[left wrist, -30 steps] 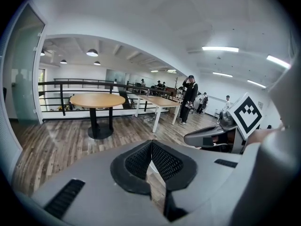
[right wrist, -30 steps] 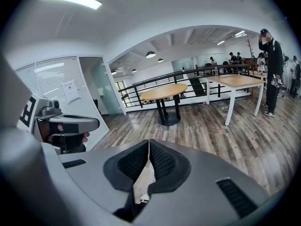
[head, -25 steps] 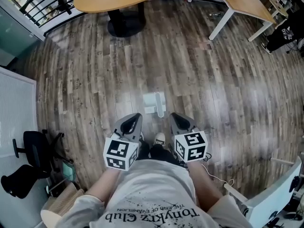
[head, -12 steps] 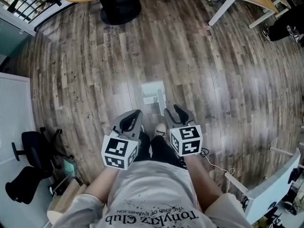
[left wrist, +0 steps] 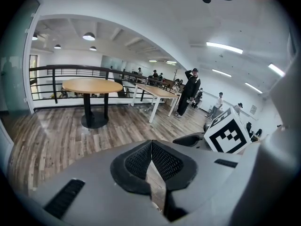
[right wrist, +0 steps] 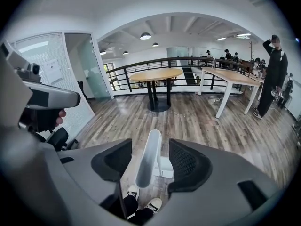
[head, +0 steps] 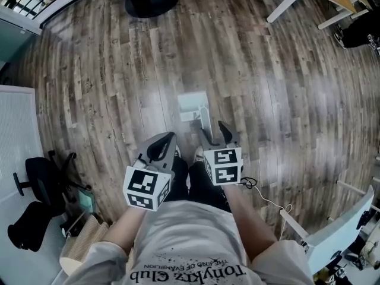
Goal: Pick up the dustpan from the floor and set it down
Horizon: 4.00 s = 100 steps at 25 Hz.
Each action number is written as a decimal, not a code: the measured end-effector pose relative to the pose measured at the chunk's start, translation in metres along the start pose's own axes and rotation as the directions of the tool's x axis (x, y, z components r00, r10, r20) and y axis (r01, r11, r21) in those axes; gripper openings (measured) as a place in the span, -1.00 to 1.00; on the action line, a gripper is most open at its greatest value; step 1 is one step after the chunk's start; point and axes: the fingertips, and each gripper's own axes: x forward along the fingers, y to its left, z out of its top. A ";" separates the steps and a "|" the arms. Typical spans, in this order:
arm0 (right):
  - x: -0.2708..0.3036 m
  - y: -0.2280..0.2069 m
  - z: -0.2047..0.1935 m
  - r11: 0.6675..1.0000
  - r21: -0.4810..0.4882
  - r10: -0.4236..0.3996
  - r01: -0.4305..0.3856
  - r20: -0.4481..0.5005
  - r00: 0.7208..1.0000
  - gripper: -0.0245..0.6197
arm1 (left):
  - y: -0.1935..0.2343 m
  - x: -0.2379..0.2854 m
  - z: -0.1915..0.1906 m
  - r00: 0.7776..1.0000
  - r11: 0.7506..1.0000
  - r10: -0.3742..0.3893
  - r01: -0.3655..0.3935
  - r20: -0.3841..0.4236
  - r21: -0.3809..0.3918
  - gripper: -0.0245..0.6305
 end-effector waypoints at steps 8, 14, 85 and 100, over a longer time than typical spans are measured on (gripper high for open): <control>0.030 -0.004 -0.016 1.000 0.005 -0.014 0.014 -0.051 0.999 -0.13 | 0.010 0.009 -0.013 0.999 1.000 -0.002 0.001 -0.037 -0.020 -0.85; 0.051 -0.003 -0.025 1.000 0.005 -0.015 0.015 -0.086 0.996 -0.11 | 0.019 0.011 -0.024 0.998 0.999 0.006 -0.008 -0.063 -0.031 -0.85; -0.027 0.009 -0.016 0.997 -0.070 -0.048 0.037 -0.171 0.984 -0.68 | 0.008 -0.019 -0.012 0.999 1.000 0.005 -0.004 -0.041 0.020 -0.85; -0.063 0.001 0.005 0.994 -0.096 -0.057 0.046 -0.113 0.992 -0.68 | -0.007 -0.022 0.017 1.000 0.996 -0.013 0.012 0.010 0.092 -0.85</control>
